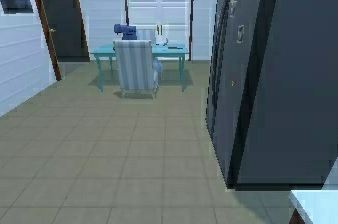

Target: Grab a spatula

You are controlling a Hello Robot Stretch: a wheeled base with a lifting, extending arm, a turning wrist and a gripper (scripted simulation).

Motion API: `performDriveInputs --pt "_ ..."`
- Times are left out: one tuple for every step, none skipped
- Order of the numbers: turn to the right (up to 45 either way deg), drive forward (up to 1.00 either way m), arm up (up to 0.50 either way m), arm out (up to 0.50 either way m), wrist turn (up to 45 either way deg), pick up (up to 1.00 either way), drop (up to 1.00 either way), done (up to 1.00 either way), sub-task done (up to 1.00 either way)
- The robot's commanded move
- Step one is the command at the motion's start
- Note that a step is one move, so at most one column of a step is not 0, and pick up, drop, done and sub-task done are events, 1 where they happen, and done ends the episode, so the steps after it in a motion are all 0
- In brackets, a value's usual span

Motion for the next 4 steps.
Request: performDriveInputs --pt "0.0 0.00 0.50 0.00 0.0 0.00 0.00 0.00 0.00" --pt "0.0 0.00 0.38 0.00 0.0 0.00 0.00 0.00 0.00" --pt "0.0 0.00 0.00 0.36 0.0 0.00 0.00 0.00 0.00" --pt "0.0 0.00 0.00 0.00 45.0 0.00 0.00 0.00 0.00"
